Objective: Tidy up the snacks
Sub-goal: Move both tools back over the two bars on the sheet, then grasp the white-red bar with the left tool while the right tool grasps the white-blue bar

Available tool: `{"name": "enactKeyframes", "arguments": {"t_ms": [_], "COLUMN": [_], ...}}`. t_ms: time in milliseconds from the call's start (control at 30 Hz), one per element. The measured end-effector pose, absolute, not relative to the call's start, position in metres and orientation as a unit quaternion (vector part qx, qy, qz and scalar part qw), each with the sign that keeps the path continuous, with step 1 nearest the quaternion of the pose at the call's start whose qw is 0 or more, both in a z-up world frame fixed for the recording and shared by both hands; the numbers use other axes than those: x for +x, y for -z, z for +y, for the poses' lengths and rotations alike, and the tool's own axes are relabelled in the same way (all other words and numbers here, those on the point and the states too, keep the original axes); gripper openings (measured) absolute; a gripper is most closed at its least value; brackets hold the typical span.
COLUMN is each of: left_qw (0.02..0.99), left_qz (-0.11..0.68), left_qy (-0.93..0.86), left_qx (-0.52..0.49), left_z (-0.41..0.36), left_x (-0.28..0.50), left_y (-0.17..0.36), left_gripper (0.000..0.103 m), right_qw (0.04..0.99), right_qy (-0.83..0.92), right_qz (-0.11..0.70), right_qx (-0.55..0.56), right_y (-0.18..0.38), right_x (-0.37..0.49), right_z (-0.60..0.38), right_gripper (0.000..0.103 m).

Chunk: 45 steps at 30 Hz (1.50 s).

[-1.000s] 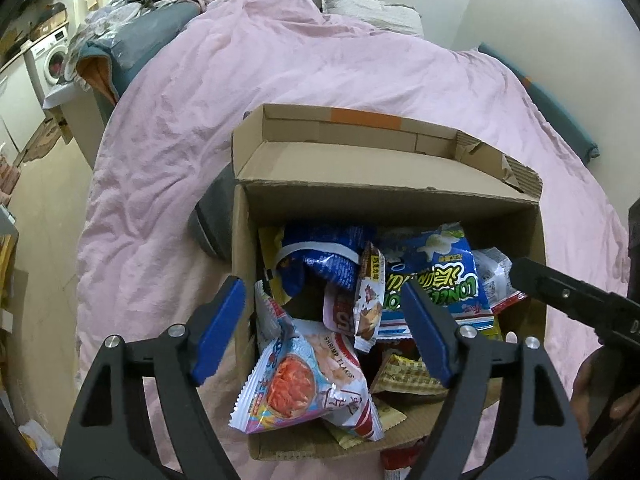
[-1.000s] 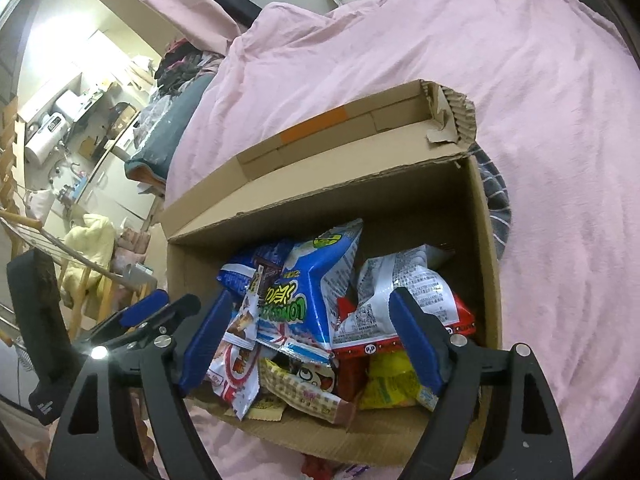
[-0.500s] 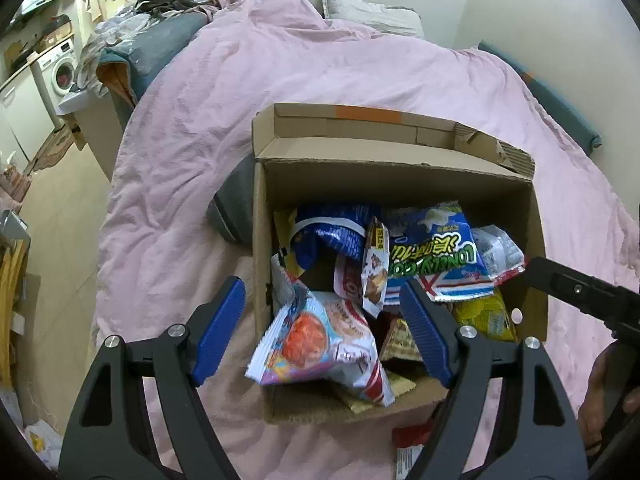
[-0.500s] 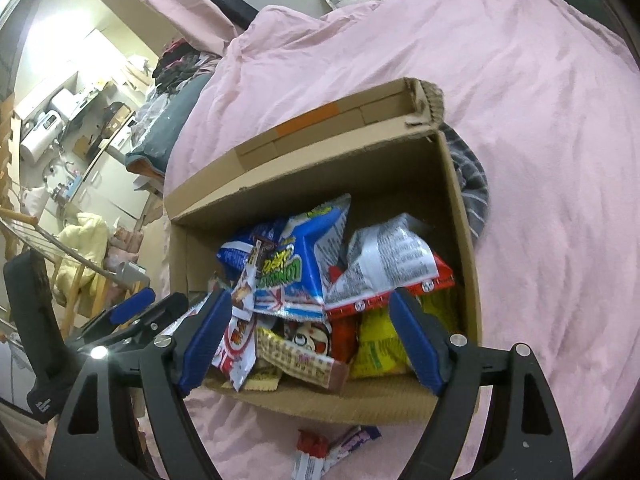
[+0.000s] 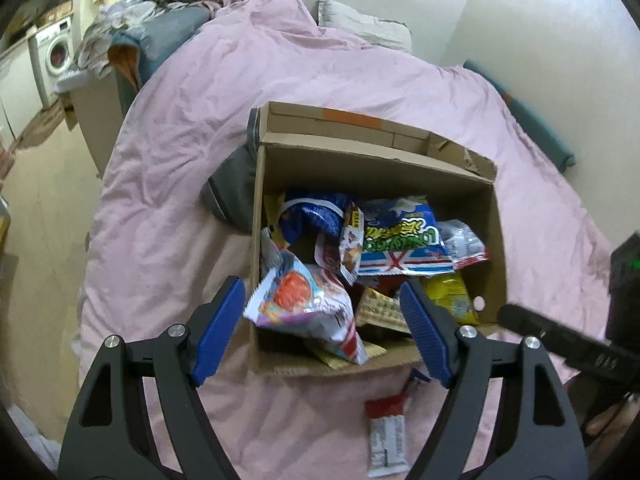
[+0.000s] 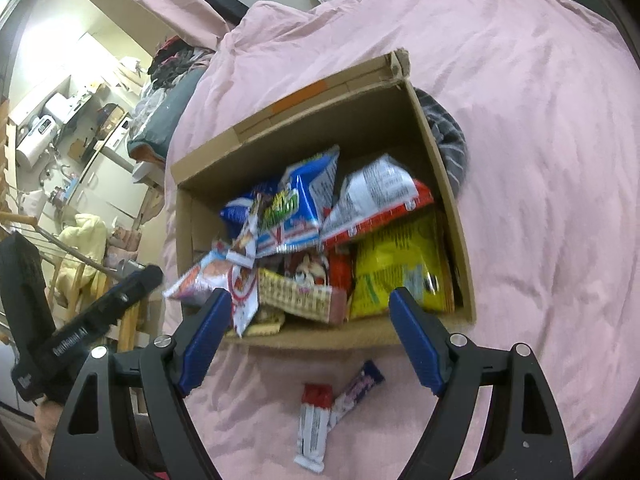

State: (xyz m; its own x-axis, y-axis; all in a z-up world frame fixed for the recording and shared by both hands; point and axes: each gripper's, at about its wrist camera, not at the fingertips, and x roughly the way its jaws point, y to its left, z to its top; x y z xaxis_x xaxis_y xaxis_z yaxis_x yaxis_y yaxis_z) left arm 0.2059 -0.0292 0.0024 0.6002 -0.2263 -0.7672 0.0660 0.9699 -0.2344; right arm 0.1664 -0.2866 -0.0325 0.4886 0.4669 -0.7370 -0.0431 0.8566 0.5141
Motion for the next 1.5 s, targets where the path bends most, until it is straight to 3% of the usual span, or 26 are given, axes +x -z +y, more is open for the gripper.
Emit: {"name": "enactKeyframes", "arguments": {"t_ms": [67,167,267,367,867,967,1067,1133,1333,1500], "left_qw": [0.892,0.895,0.889,0.876,0.798,0.79,0.775,0.772,0.771,0.766], "left_qz": [0.434,0.43,0.444,0.47,0.593,0.6,0.614,0.618,0.619,0.627], "left_qy": [0.079,0.071,0.076,0.076,0.097,0.107,0.112,0.11,0.113,0.12], "left_qx": [-0.095,-0.091,-0.083,-0.071,0.033,0.07,0.098,0.099,0.099,0.081], "left_z": [-0.028,-0.03,-0.037,-0.047,-0.134,-0.154,-0.165,-0.168,-0.164,-0.147], "left_x": [0.197,0.184,0.172,0.161,0.115,0.112,0.11,0.108,0.111,0.116], "left_y": [-0.005,-0.004,0.004,0.021,0.13,0.142,0.155,0.158,0.152,0.147], "left_gripper": [0.079,0.098,0.099,0.099,0.097,0.093,0.081,0.079,0.038,0.032], "right_qw": [0.828,0.826,0.823,0.814,0.809,0.809,0.808,0.808,0.805,0.8], "right_qy": [-0.149,-0.138,-0.131,-0.131,-0.062,-0.057,-0.053,-0.054,-0.063,-0.077], "right_qz": [0.487,0.495,0.503,0.515,0.54,0.54,0.541,0.542,0.548,0.558], "right_qx": [0.232,0.232,0.227,0.233,0.224,0.227,0.227,0.227,0.219,0.206], "right_y": [0.037,0.042,0.049,0.059,0.082,0.083,0.084,0.085,0.087,0.09], "right_x": [0.158,0.15,0.143,0.136,0.119,0.116,0.116,0.118,0.122,0.126], "right_z": [-0.29,-0.293,-0.292,-0.296,-0.337,-0.343,-0.346,-0.345,-0.335,-0.319], "right_gripper": [0.083,0.087,0.097,0.1,0.1,0.1,0.1,0.1,0.1,0.1]}}
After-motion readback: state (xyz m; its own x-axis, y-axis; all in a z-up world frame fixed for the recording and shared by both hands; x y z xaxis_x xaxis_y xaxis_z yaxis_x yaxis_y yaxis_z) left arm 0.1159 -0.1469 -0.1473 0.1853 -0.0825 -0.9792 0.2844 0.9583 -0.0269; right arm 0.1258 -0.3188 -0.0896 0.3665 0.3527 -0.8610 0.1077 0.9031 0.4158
